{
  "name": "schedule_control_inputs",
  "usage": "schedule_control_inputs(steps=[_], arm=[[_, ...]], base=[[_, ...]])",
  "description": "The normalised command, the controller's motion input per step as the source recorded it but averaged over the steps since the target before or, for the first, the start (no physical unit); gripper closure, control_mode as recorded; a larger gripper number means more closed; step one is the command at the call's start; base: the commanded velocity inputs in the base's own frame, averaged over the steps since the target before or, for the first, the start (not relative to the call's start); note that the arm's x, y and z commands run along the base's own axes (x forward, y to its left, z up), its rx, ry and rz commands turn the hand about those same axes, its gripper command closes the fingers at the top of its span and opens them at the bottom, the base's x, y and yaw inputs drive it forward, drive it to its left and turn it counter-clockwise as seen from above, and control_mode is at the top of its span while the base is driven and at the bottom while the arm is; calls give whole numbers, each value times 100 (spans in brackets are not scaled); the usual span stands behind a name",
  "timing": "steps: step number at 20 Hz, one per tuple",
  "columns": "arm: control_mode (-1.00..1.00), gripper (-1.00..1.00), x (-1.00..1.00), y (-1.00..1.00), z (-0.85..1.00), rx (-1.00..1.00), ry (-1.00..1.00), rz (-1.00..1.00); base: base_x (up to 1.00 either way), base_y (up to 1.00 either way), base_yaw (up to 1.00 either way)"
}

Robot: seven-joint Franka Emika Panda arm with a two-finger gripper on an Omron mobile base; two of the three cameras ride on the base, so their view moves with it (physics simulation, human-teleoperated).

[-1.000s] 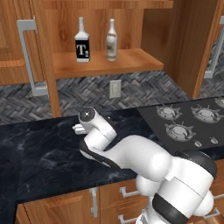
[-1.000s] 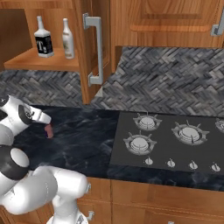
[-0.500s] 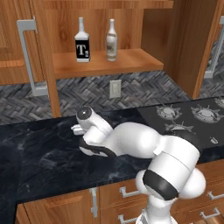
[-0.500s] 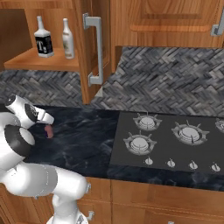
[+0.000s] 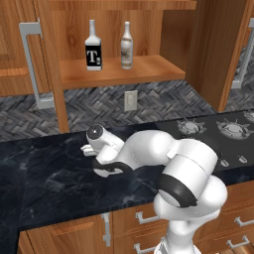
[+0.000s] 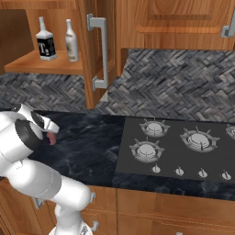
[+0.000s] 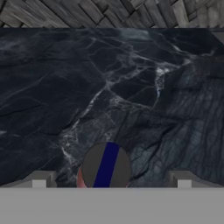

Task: Sort all alcoholic drinks to one cabinet, and non-alcoholic drinks to the other.

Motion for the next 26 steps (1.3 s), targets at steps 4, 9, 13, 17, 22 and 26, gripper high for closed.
schedule_control_inputs(steps=[4,9,13,17,22,26], arm=[[-100,-100,1,0,-23,1,0,0],[-100,-100,1,0,-23,1,0,0],[-100,-100,12,0,-3,1,0,0],[-100,-100,9,0,-1,2,0,0],[-100,100,6,0,-10,1,0,0],[-100,100,2,0,-14,2,0,0]], base=[[0,0,0],[0,0,0],[0,0,0],[0,0,0],[0,0,0],[0,0,0]])
